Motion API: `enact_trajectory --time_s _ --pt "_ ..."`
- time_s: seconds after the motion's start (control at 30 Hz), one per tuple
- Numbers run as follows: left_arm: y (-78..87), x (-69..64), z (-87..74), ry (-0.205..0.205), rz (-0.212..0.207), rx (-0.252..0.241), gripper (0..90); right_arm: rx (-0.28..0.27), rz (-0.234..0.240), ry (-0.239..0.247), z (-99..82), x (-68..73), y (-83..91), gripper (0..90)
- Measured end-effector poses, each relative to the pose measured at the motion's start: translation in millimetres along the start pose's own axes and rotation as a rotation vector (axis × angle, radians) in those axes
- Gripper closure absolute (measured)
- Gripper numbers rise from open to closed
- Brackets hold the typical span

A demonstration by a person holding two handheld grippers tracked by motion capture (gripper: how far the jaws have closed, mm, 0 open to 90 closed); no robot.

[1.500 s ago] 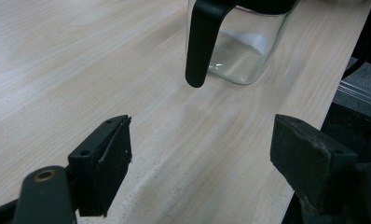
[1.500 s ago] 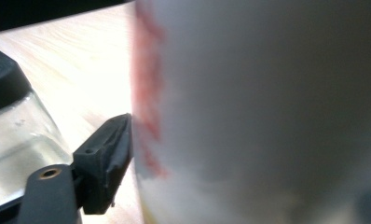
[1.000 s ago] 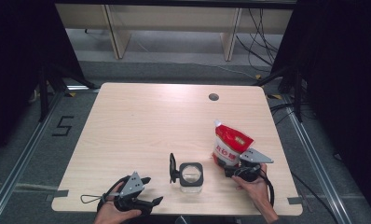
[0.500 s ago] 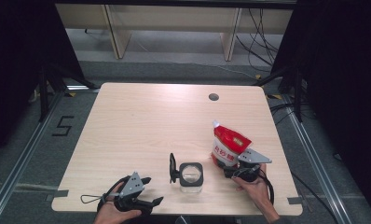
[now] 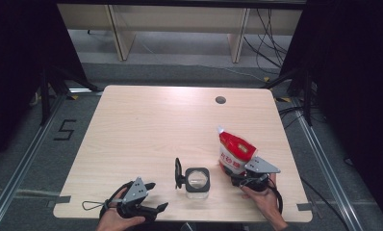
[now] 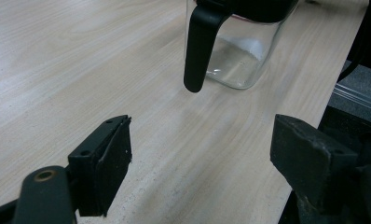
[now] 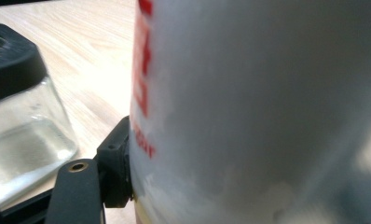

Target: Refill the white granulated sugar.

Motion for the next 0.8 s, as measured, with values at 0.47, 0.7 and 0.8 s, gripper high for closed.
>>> enact_trajectory --time_s 0.47,0.7,0.8 --pt "0.4 1.5 0.2 -0.016 -0.001 0.000 20.0 -0.076 0.002 0.014 13.5 -4.5 31.7 33.4" --pt "1.8 2.4 -1.1 -0.001 0.013 0.016 20.0 -0.076 -0.032 0.162 17.9 -1.6 60.6 33.5" --pt "2.1 2.4 -0.9 0.000 0.012 0.016 20.0 -0.085 -0.055 0.235 20.6 2.3 71.8 33.5"
Point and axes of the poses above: each handheld gripper's, and its own axes: y roughly backward along the jaws, z roughly out of its top, x roughly to its left, the point moved 5 cm from there along -y, roughly forward along the jaws, and after that the axes turned 7 degrees about -z, right-handed, at the moved point
